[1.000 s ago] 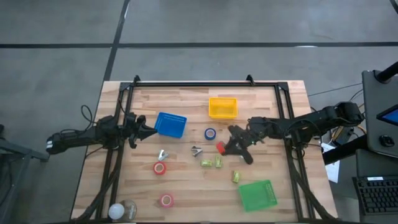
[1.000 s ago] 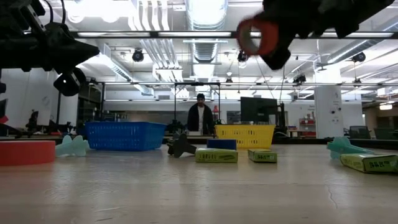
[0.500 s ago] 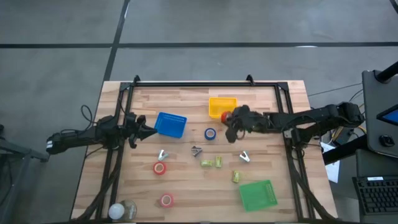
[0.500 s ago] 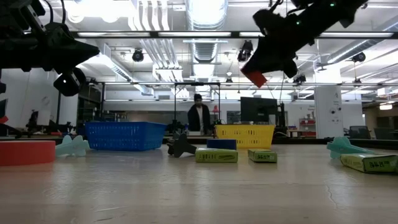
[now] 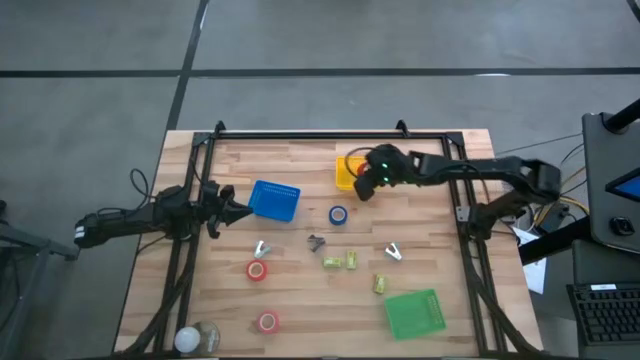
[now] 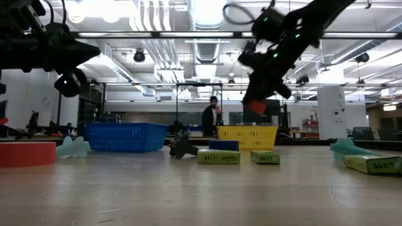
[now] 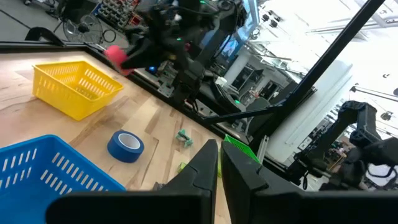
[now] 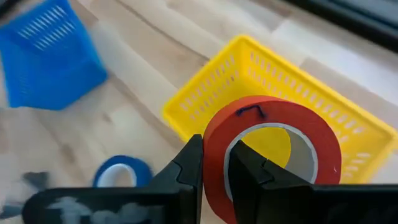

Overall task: Pick and place Stapler, Stapler remover, tape
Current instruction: Put the right orange tape into the yellow bin

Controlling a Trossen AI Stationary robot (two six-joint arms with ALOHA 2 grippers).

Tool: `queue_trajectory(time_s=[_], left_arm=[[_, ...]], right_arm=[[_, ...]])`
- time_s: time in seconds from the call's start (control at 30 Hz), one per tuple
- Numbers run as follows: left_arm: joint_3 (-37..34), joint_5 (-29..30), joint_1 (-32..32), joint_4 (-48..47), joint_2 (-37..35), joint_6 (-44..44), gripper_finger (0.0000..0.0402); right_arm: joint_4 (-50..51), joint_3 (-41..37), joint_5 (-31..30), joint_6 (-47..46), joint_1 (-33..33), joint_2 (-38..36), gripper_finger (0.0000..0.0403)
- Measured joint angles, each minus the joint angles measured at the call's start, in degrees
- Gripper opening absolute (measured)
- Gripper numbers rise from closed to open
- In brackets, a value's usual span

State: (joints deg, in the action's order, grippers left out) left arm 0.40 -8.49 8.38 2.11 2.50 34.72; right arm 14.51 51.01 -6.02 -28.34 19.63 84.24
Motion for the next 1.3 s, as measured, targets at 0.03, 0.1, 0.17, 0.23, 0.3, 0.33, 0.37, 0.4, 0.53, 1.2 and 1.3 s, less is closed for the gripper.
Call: queue_trajectory(time_s=[0.03, 0.1, 0.17, 0.23, 0.3, 0.33, 0.37, 0.4, 0.53, 1.2, 1.3], left_arm=[[0.0, 0.0, 0.0, 0.0, 0.0, 0.0, 0.0023], [0.0, 0.0, 0.0, 0.0, 0.0, 0.0, 0.0023], [0.0, 0.0, 0.0, 0.0, 0.0, 0.0, 0.0023], [0.0, 0.0, 0.0, 0.0, 0.0, 0.0, 0.0023], [0.0, 0.0, 0.0, 0.0, 0.0, 0.0, 0.0023], [0.0, 0.0, 0.0, 0.0, 0.0, 0.0, 0.0023], [0.0, 0.0, 0.0, 0.0, 0.0, 0.0, 0.0023], [0.0, 0.0, 0.0, 0.0, 0.0, 0.0, 0.0023], [0.0, 0.0, 0.0, 0.0, 0.2, 0.0, 0.0023], [0.0, 0.0, 0.0, 0.0, 0.2, 0.0, 0.0023], [0.0, 0.0, 0.0, 0.0, 0.2, 0.0, 0.0023]], right_arm=[[2.0, 1.3, 0.1, 0.3, 0.3, 1.7, 0.0045], [6.2, 4.5, 0.1, 1.4, 1.0, 4.9, 0.0045], [9.6, 7.4, 0.2, 2.2, 1.6, 8.0, 0.0045], [12.1, 10.2, 0.1, 2.7, 2.1, 10.8, 0.0045], [15.1, 12.7, 0.0, 3.6, 2.3, 13.3, 0.0045], [16.2, 13.9, 0.1, 4.4, 2.5, 14.4, 0.0045], [16.9, 14.9, 0.0, 5.0, 2.6, 15.3, 0.0045], [17.5, 15.6, -0.1, 5.7, 2.7, 16.2, 0.0045], [19.6, 17.7, -0.3, 6.1, 3.0, 18.5, 0.0045], [20.9, 18.4, 0.1, 8.9, 2.7, 16.4, 0.0212], [20.8, 18.6, 0.0, 9.0, 1.7, 13.7, 0.0230]])
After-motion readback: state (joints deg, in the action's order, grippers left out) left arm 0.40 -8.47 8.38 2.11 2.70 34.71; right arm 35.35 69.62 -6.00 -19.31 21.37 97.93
